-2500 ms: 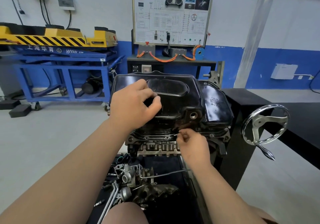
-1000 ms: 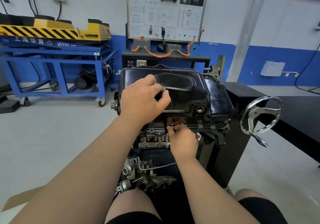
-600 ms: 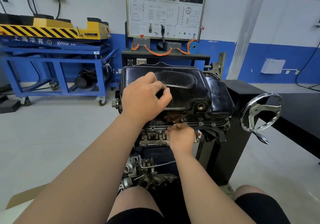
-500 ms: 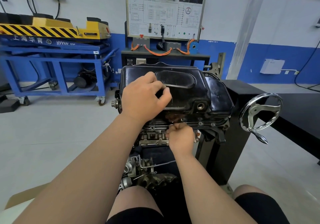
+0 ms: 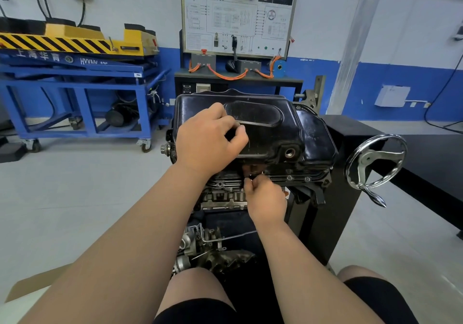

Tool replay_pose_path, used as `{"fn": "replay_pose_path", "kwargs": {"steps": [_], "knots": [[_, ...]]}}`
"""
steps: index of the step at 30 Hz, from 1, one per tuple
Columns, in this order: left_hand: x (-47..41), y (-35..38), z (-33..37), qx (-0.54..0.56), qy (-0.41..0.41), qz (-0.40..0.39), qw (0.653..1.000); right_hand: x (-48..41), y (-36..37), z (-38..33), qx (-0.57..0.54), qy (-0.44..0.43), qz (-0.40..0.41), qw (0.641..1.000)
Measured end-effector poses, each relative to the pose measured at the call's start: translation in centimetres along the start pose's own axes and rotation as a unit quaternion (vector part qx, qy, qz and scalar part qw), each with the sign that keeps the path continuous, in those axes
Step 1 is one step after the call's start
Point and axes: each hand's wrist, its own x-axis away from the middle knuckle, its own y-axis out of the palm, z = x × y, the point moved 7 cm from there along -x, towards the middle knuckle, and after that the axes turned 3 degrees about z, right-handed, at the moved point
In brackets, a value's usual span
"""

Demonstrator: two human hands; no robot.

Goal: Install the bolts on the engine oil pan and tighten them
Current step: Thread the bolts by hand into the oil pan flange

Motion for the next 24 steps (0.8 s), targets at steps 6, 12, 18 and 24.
{"fn": "replay_pose_path", "kwargs": {"steps": [6, 12, 18, 24], "knots": [[0.0, 0.0, 0.1, -0.008, -0.009, -0.010, 1.000, -0.1, 0.4, 0.7, -0.070, 0.032, 0.010, 0.997], [0.0, 0.0, 0.0, -0.010, -0.022, -0.024, 0.999, 0.7, 1.7, 0.8, -0.250, 0.127, 0.021, 0.959], [0.0, -0.1, 0.1, -0.004, -0.022, -0.026, 0.999, 0.8, 1.2, 0.7, -0.242, 0.115, 0.013, 0.963], [0.0, -0.1, 0.2, -0.005, -0.022, -0.024, 0.999, 0.6, 0.3, 0.4, -0.142, 0.070, 0.001, 0.987]]}}
